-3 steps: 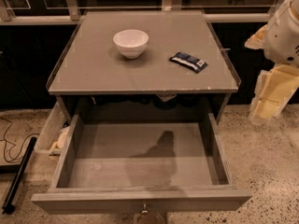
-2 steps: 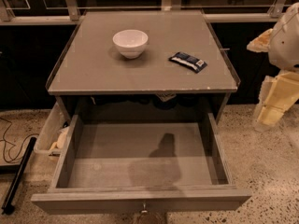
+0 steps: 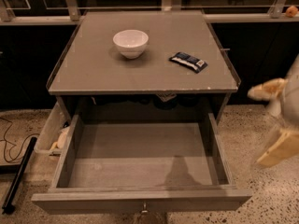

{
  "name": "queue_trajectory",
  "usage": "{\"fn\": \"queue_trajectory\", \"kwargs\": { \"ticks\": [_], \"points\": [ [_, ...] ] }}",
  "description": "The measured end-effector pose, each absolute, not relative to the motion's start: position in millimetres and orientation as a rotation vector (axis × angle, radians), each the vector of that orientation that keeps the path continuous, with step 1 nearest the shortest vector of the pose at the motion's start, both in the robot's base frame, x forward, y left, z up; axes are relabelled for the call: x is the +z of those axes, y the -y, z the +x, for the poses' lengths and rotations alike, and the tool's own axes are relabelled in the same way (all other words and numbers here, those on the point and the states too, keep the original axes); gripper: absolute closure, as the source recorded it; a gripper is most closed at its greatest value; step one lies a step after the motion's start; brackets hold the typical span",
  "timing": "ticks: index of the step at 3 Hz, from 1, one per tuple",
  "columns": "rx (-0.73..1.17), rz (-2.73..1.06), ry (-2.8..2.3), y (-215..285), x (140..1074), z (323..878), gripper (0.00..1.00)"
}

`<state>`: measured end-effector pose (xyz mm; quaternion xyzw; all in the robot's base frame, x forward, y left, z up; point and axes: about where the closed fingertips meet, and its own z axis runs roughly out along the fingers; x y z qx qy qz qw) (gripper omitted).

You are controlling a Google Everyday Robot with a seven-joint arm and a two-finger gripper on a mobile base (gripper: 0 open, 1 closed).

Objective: Close top drawer

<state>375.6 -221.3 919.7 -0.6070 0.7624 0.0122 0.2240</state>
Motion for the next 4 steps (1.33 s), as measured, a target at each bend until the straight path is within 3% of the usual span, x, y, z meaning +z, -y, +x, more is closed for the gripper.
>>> {"fn": "queue_trajectory", "kwargs": {
  "ticks": [3, 4],
  "points": [
    [0.129, -1.620, -2.075, 218, 865, 343, 0.89],
    [0.191, -1.619, -2.097, 216, 844, 338, 1.00]
  ]
}}
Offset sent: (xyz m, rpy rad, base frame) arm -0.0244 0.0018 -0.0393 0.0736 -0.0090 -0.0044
